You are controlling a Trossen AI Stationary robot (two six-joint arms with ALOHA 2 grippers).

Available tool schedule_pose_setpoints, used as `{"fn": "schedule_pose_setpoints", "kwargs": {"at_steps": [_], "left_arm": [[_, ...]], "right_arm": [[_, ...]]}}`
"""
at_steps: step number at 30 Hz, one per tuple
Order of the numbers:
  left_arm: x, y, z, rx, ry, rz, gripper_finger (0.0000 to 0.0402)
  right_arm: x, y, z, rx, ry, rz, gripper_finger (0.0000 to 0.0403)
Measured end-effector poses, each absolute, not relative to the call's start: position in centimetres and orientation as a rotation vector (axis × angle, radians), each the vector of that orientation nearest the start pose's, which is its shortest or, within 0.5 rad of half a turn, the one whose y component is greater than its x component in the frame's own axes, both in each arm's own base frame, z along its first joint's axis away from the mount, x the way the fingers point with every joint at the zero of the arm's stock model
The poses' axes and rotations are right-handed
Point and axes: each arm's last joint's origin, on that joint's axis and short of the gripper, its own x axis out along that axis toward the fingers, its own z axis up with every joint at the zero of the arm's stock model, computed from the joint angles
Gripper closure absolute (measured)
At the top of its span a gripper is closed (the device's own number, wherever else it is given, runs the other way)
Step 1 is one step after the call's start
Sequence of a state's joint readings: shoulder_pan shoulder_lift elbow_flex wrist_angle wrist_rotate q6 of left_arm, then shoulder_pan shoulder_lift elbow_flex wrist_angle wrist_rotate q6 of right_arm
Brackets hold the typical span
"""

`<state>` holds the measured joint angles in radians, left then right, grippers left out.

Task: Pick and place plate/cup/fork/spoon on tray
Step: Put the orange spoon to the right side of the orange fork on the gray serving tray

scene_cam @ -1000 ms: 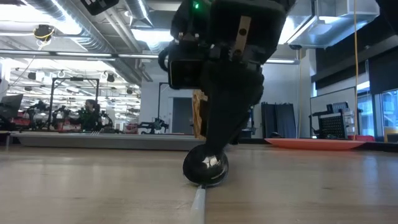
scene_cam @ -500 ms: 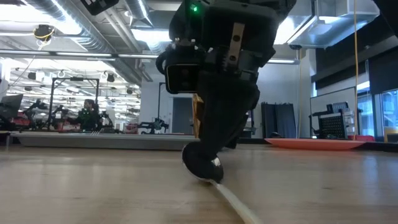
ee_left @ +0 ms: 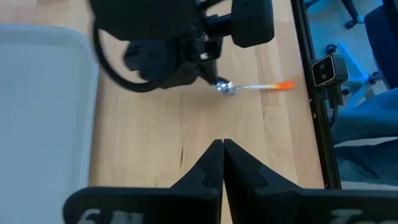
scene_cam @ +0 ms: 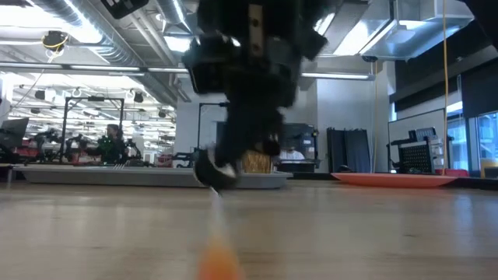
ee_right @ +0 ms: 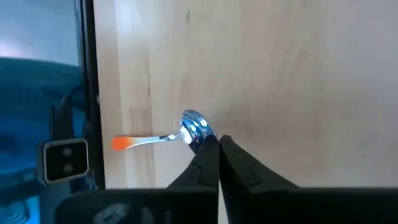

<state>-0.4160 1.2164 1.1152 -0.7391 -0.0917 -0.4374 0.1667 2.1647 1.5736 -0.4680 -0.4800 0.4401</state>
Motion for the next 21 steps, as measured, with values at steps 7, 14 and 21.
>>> {"fn": "schedule_pose_setpoints", "kwargs": {"at_steps": [7,14,21], "left_arm": [[21.0,-9.5,32.4,-0.204,0.832,-0.152,0.0401],[18.1,-9.1,34.7,-0.223,0.725,-0.169,0.0401],[15.8,-8.0,36.0,-0.22,0.65,-0.131,0.0401]], "right_arm": [[46.1,6.5,21.3,0.531,1.137,0.272,0.0402],[47.5,2.6,25.1,0.558,1.006,0.233,0.0403],[47.9,-1.4,26.3,0.566,0.928,0.176,0.0403]]}}
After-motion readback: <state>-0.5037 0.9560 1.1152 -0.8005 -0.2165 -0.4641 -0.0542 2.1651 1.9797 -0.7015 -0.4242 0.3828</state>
